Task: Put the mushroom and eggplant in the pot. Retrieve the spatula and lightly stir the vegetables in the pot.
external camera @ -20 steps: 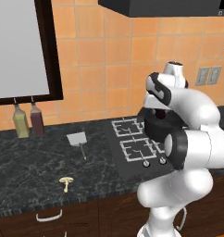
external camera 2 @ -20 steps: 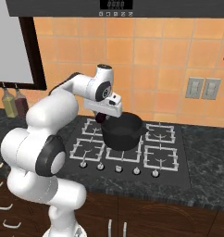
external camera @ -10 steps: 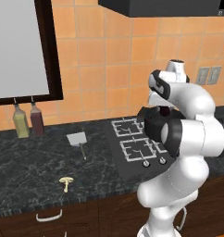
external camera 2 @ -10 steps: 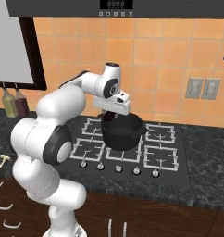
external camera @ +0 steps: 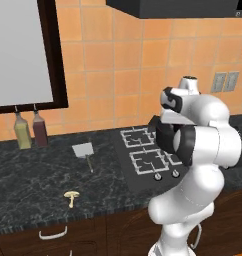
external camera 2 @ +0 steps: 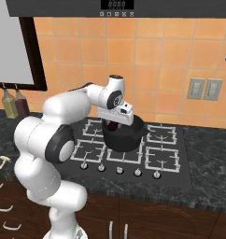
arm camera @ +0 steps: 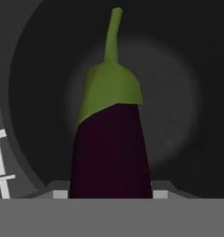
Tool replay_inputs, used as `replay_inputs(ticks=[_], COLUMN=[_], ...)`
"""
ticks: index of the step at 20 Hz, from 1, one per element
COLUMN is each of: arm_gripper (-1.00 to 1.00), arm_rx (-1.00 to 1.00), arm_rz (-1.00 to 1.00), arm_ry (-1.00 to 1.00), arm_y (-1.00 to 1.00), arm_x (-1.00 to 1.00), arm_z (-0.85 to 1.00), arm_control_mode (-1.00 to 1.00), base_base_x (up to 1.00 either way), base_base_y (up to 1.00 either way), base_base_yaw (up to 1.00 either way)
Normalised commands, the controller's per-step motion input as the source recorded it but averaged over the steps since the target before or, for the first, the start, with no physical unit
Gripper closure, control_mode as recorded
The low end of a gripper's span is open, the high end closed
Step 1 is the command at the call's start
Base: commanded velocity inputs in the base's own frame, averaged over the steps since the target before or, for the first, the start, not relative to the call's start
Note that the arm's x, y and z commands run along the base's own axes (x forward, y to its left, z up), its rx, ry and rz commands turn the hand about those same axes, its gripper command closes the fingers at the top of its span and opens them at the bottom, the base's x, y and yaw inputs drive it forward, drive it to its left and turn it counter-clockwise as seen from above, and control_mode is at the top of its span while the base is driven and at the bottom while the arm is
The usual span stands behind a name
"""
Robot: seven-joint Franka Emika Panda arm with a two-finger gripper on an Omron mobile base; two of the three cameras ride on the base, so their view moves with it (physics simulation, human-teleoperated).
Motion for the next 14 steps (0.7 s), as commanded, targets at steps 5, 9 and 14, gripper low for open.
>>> replay_inputs(ticks=[5, 9, 14], arm_gripper=[1.00, 1.00, -1.00], arm_rx=[0.00, 0.00, 0.00], arm_rz=[0.00, 0.00, 0.00], arm_ry=[0.05, 0.09, 0.10], arm_y=[-0.10, 0.00, 0.00], arm_x=[0.04, 0.11, 0.11], arm_z=[-0.25, -0.08, -0.11], arm_control_mode=[-1.00, -1.00, -1.00], base_base_x=[0.00, 0.00, 0.00], base_base_y=[0.00, 0.00, 0.00], base_base_yaw=[0.00, 0.00, 0.00])
